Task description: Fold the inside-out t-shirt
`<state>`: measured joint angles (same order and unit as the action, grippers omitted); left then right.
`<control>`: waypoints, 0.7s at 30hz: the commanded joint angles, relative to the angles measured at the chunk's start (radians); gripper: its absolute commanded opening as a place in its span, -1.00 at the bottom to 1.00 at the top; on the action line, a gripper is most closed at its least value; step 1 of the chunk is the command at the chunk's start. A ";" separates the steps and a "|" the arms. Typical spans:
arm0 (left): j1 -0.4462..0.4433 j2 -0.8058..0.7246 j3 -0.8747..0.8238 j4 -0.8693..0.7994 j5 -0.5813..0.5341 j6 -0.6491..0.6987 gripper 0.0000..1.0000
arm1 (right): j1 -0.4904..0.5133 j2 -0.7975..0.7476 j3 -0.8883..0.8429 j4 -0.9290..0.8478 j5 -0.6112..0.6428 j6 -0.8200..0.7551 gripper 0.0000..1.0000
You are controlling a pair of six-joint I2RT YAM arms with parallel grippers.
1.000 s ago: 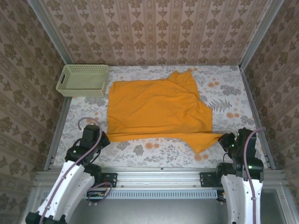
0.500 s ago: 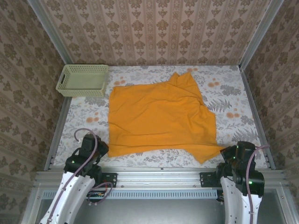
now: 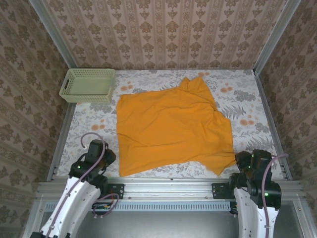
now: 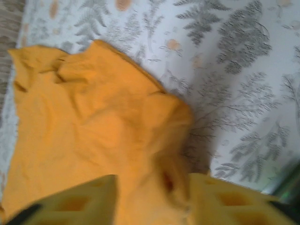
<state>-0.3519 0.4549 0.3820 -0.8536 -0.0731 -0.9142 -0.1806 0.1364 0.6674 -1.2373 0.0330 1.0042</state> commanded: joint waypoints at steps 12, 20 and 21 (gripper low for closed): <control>-0.093 0.711 0.472 0.380 -0.014 0.248 0.33 | 0.058 0.514 0.173 0.567 -0.163 -0.201 0.58; -0.036 1.159 0.829 0.414 0.058 0.320 0.45 | 0.359 1.227 0.528 0.804 -0.072 -0.418 0.67; -0.027 1.208 0.869 0.409 0.066 0.326 0.46 | 0.359 1.333 0.589 0.799 -0.088 -0.424 0.66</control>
<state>-0.4023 1.5860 1.1748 -0.4553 -0.0422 -0.6411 0.1688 1.2976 1.1442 -0.5407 -0.0296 0.6758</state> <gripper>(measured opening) 0.728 0.832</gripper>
